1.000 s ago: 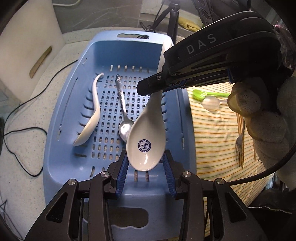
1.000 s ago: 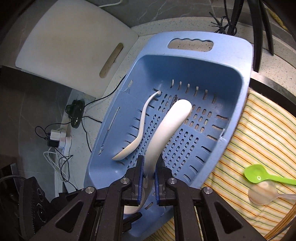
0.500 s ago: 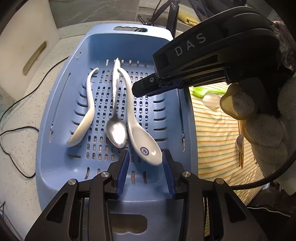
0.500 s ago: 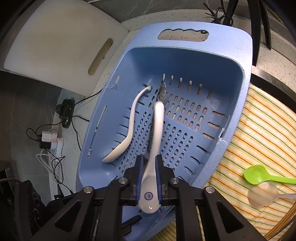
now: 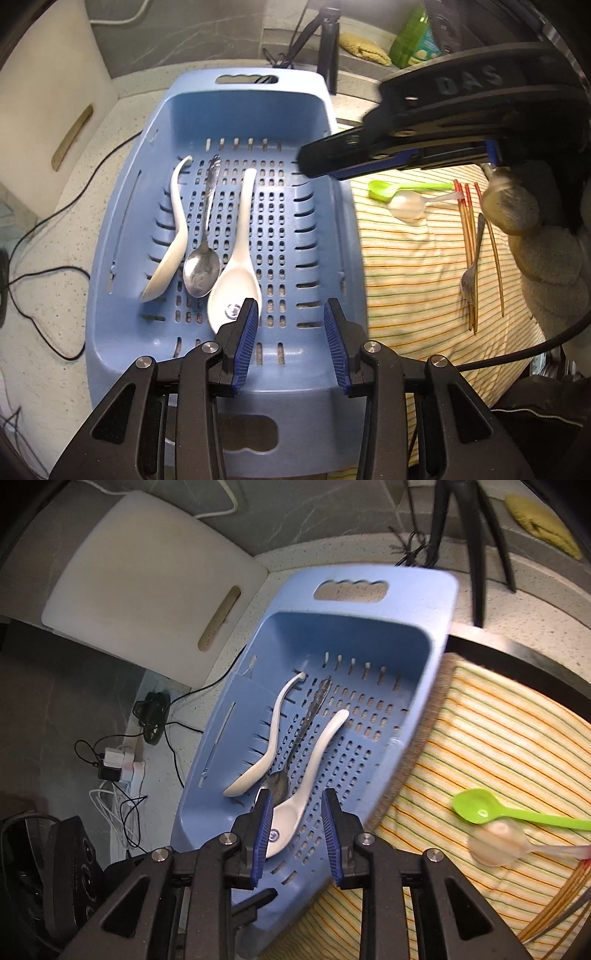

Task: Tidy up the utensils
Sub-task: 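Move both grippers back over the mat toward the green spoon and chopsticks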

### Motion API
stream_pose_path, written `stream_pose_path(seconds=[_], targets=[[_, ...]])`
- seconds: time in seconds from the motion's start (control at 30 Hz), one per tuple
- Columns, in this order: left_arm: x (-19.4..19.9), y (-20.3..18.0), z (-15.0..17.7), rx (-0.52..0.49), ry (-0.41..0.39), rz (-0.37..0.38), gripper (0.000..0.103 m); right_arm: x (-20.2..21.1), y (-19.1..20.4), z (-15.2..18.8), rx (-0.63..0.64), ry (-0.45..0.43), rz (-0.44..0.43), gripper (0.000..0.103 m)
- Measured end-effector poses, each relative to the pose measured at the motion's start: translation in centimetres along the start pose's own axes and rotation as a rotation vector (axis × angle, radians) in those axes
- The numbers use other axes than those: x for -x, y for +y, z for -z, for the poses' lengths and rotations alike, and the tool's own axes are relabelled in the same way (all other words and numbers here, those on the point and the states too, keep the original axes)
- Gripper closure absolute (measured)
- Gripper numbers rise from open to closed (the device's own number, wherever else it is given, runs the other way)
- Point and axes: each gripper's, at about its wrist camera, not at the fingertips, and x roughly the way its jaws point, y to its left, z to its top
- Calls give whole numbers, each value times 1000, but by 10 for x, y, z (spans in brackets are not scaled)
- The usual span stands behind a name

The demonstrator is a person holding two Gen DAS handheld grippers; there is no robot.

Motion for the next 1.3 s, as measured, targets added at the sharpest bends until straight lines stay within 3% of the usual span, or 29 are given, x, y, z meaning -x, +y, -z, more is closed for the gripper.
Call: stream_pose_path(seconds=[0.33, 0.73, 1.0, 1.3], targets=[[12, -41, -13, -113, -36, 31, 68, 88, -74, 48, -75, -182, 72, 69], [-7, -96, -37, -291, -12, 55, 68, 172, -171, 129, -250, -395, 216, 60], [-25, -122, -63, -412, 19, 61, 68, 182, -210, 170, -384, -395, 274, 60], [-56, -139, -99, -534, 73, 39, 68, 163, -210, 184, -430, -332, 299, 60]])
